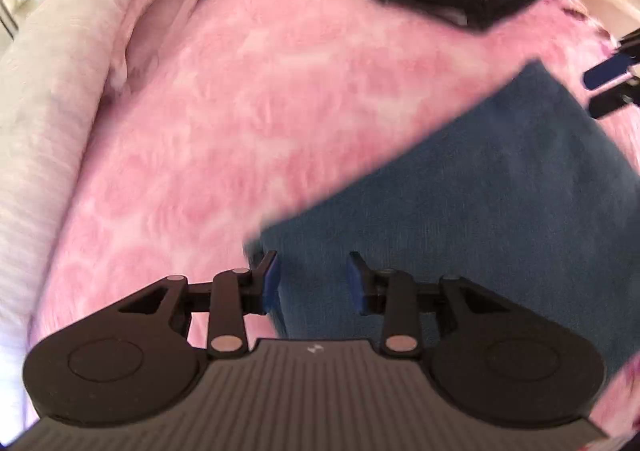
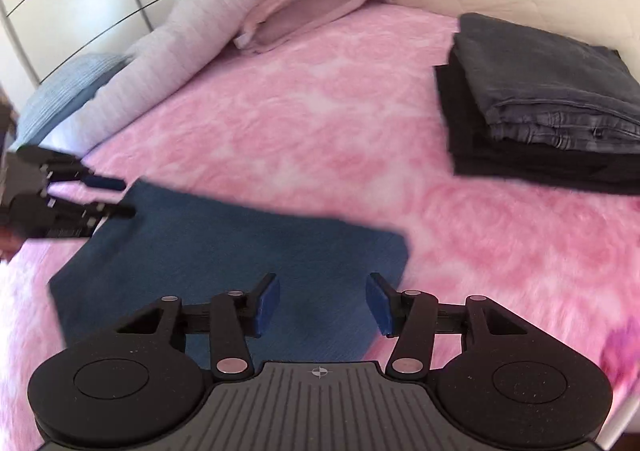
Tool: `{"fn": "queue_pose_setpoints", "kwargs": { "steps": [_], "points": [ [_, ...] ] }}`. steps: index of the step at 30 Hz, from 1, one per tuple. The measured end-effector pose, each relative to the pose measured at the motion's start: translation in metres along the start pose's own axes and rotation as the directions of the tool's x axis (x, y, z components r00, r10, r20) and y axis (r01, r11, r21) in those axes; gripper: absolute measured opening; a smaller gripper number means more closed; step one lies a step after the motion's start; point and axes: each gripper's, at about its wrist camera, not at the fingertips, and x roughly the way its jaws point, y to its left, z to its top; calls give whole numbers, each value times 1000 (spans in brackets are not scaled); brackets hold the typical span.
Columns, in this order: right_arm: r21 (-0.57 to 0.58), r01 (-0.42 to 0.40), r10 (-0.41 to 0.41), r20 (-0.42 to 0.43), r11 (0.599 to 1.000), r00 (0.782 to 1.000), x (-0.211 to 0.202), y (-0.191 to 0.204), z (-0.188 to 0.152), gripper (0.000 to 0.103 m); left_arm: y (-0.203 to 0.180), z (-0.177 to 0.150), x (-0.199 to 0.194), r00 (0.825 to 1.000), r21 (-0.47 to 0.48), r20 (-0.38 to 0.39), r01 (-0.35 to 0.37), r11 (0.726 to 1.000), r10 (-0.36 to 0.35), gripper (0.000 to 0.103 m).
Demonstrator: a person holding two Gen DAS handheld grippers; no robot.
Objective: Fold clothes
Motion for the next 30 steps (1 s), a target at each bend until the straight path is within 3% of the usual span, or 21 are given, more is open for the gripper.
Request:
{"fn": "queue_pose_setpoints", "kwargs": {
  "steps": [4,9,11,13,16,19,21,23,25,28,30],
  "points": [
    [-70,26,-32,-83,997,996,16,34,-38,52,-5,-20,4,1000,57,30,5,998,-6,32],
    [-61,94,-95,-10,994,995,-19,74,-57,52,-7,-39,-42,990,132,138,-16,991,-2,31],
    [-96,102,-104,-18,990,994,-29,95,-73,52,-16,-59,-55,991,195,130,-7,981,-19,31],
    [-91,109,-114,-56,990,992,-23,105,-93,52,-32,-83,-50,997,298,72,0,955,-22,31],
    [-68,159,-162,-40,985,986,-26,116,-98,52,-45,-99,-48,990,409,139,-52,911,-6,30],
    [-153,219,-217,33,964,976,-46,142,-100,52,-40,-94,-65,986,391,165,-77,917,12,32],
    [-279,246,-243,47,928,969,-53,164,-112,53,-44,-104,-82,977,433,215,-112,895,18,39],
    [-396,273,-272,60,877,960,-58,185,-126,71,-54,-121,-93,972,502,235,-133,855,14,53],
    [-482,299,-310,59,824,949,-51,199,-143,75,-67,-135,-94,970,570,244,-154,807,12,64],
    [-580,326,-341,87,747,936,-28,215,-158,76,-90,-154,-87,966,659,258,-186,729,14,65],
    [-640,334,-349,109,692,931,-3,221,-165,76,-103,-157,-77,961,688,275,-206,696,13,68]
  ]
}}
